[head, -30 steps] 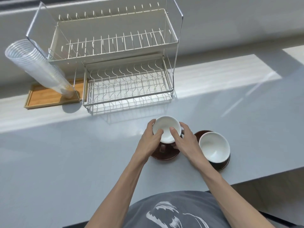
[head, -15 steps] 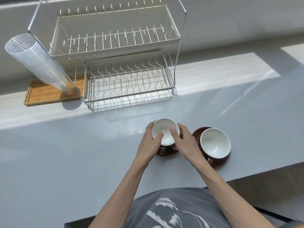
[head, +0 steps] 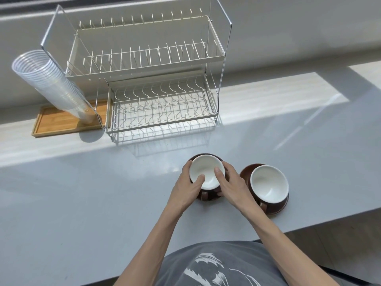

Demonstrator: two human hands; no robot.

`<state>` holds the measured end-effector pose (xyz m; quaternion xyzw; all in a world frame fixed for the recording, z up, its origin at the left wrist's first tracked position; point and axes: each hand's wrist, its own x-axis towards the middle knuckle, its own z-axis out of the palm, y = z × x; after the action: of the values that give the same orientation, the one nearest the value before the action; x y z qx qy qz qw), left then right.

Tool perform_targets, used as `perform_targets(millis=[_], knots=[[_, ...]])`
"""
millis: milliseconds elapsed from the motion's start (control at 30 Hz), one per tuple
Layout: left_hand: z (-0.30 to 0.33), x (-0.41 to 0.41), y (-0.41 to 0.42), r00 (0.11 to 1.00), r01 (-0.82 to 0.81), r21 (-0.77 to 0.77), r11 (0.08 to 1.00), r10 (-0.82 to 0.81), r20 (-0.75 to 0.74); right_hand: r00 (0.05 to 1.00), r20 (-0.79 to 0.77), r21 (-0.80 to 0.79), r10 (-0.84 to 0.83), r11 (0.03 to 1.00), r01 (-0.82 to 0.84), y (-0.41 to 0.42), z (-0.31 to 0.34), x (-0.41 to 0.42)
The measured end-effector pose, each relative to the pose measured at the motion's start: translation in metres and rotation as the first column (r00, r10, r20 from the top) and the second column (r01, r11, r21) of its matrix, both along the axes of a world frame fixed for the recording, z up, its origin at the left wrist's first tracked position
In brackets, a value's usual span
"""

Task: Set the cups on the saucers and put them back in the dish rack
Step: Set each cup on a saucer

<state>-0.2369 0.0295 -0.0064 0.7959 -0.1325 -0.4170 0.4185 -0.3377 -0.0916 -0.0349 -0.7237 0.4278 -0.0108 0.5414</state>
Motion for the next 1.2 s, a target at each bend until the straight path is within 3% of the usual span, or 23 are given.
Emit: perform_targets(millis=[233, 433, 600, 833, 1200], knots=[[-0.007, 0.005, 0.007, 0.999, -0.019, 0.010, 1.000, 0.019, 0.033, 0.999, -0.053, -0.098, 0.015, 0.995, -0.020, -0.003, -0.001, -0.004], [-0.012, 0.017, 0.007, 0.984, -0.038, 0.094, 0.995, 0.021, 0.177, 1.000, -0.013, -0.236, 0.000, 0.972, -0.003, -0.006, -0.003, -0.003], [-0.016, 0.028, 0.000, 0.972, -0.074, 0.093, 0.993, 0.050, 0.230, 1.000, -0.019, -0.149, -0.023, 0.989, 0.020, -0.009, -0.009, 0.003], [-0.025, 0.038, -0.007, 0.992, -0.124, 0.037, 0.992, 0.124, -0.011, 0.997, -0.050, -0.043, -0.060, 0.997, 0.058, -0.012, -0.015, 0.003], [-0.033, 0.047, 0.008, 0.964, -0.223, -0.025, 0.974, 0.217, -0.156, 1.000, -0.024, -0.013, 0.007, 1.000, -0.008, -0.031, -0.019, 0.027]])
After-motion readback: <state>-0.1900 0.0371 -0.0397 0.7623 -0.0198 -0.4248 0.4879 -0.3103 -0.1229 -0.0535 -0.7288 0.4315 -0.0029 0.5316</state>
